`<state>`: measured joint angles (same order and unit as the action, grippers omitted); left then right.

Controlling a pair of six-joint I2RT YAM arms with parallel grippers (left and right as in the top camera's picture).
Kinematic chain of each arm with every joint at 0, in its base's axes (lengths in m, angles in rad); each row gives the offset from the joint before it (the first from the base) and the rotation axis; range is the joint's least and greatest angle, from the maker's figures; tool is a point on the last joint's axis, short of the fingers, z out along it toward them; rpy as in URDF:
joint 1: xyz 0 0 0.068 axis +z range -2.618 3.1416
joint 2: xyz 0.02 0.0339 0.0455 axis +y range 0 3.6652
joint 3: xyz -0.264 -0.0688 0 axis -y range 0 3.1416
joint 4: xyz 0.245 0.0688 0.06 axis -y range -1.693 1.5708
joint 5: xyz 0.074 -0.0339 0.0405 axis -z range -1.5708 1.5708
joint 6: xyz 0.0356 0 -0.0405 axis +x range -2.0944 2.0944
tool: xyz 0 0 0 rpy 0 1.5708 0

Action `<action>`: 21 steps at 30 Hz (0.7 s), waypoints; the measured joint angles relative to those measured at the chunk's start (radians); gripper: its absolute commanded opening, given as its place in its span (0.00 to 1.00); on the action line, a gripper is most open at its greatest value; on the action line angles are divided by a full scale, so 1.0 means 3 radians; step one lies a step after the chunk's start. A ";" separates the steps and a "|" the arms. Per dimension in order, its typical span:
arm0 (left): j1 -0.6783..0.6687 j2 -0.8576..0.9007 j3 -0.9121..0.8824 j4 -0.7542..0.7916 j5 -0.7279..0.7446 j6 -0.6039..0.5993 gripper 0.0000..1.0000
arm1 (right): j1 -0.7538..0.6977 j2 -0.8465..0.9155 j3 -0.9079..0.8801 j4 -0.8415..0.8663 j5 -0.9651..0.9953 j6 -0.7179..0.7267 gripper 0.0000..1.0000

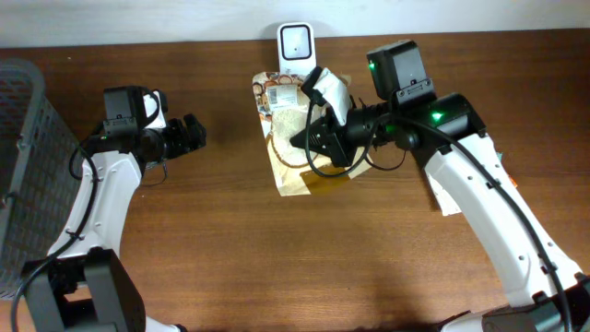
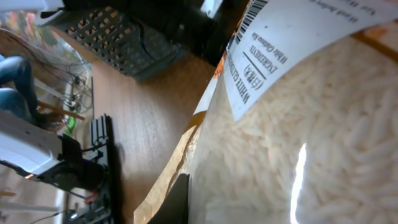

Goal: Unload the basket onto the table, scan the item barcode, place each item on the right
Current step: 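Hold the snack bag barcode under the white scanner with the right gripper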

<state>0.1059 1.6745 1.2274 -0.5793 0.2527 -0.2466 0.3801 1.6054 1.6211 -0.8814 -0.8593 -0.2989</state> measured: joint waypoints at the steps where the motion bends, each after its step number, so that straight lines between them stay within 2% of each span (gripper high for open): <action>1: 0.0000 0.0000 0.0000 0.0000 0.0000 0.0000 0.99 | 0.0000 0.0000 0.0001 0.0028 0.0005 -0.0004 0.04; 4: 0.0001 0.0000 0.0000 0.0000 0.0001 0.0000 0.99 | 0.0017 0.0000 0.0001 0.0154 0.0333 0.0170 0.04; 8: 0.0000 0.0000 0.0000 0.0001 0.0000 0.0000 0.99 | 0.0114 0.0137 0.0144 0.0373 0.1324 0.0404 0.04; 11: 0.0000 0.0000 0.0000 -0.0005 -0.0001 0.0000 0.99 | 0.0149 0.0467 0.0216 0.0919 0.2050 0.0371 0.04; 16: 0.0000 0.0000 0.0000 0.0003 -0.0003 0.0000 0.99 | 0.0151 0.1045 0.0217 0.1718 0.2934 -0.0071 0.04; 21: 0.0000 0.0001 -0.0001 -0.0001 -0.0004 0.0000 0.99 | 0.0151 0.1532 0.0220 0.2631 0.3422 -0.1027 0.04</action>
<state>0.1059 1.6749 1.2270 -0.5797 0.2516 -0.2466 0.4255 2.0651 1.6871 -0.0921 0.1673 -0.6071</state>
